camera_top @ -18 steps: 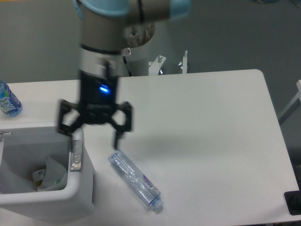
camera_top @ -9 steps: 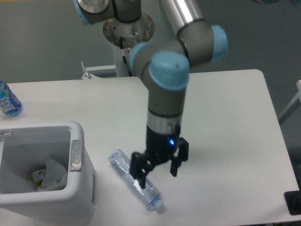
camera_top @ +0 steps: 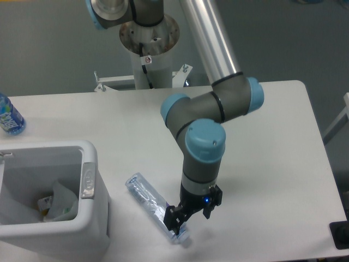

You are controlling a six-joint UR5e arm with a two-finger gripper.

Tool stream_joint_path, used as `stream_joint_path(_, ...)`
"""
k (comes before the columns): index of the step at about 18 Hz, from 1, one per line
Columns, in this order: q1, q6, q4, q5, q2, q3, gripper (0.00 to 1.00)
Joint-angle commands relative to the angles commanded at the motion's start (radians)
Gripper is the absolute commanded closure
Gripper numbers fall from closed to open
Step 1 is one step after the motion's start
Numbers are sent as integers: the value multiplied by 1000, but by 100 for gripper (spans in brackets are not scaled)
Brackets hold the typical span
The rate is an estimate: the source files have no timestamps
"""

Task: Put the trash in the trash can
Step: 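Move the gripper to the clear water bottle and lower around it, then close the gripper on the bottle's cap end and lift it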

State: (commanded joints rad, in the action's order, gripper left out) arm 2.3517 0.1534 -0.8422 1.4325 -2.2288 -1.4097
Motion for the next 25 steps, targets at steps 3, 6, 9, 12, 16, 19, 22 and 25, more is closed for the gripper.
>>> stream_joint_path(3,-17,3,0,8,-15,-1,0)
stream_joint_path(6,-45,5,0,38,-26,-12,0)
stream_joint_path(9,-49,6,0,46,-37,-9,0)
stream_joint_path(12,-49,6,2,48,-51,-6,0)
stream_joint_path(16,-63,3,8,82,-66,-6,0)
stream_joint_path(19,-65,3,8,82,-64,-9,0)
stream_joint_path(22,-69,3,8,83,-60,-20,13)
stream_joint_path(25,-71,3,8,83,-61,-20,25)
